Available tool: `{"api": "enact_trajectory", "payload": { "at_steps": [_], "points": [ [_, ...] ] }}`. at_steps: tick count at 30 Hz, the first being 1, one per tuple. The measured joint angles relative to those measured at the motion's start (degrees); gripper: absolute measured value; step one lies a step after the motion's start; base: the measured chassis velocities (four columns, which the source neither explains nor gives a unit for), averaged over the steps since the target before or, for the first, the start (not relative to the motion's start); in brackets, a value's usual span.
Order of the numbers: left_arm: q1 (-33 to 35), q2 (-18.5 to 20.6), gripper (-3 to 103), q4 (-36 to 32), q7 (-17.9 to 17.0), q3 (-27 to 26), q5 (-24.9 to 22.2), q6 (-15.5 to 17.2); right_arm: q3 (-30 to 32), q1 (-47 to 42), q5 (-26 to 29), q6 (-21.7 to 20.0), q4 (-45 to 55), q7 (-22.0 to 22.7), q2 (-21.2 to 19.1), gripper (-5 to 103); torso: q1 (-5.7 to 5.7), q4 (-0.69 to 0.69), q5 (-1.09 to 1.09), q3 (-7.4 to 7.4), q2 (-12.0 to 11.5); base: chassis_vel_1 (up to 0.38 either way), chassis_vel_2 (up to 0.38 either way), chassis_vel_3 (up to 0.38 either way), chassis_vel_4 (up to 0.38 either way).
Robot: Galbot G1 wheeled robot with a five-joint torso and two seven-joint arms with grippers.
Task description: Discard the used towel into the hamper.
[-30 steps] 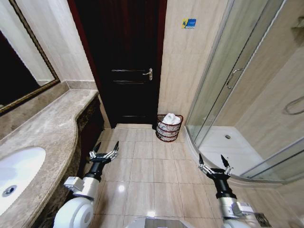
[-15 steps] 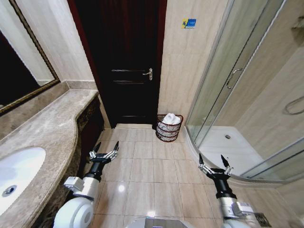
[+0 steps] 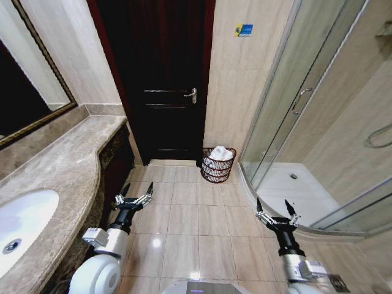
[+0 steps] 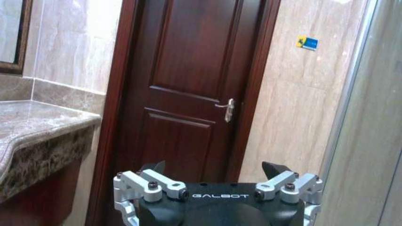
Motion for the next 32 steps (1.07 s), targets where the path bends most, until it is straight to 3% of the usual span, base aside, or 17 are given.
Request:
{"api": "enact_trajectory", "payload": {
  "at_steps": [32],
  "points": [
    [0.0, 0.0, 100, 0.0, 0.0, 0.0, 0.0, 0.0, 0.0, 0.0, 0.0, 0.0, 0.0, 0.0, 0.0, 100, 0.0, 0.0, 0.0, 0.0, 0.0, 0.0, 0.0, 0.0, 0.0]
  ]
}}
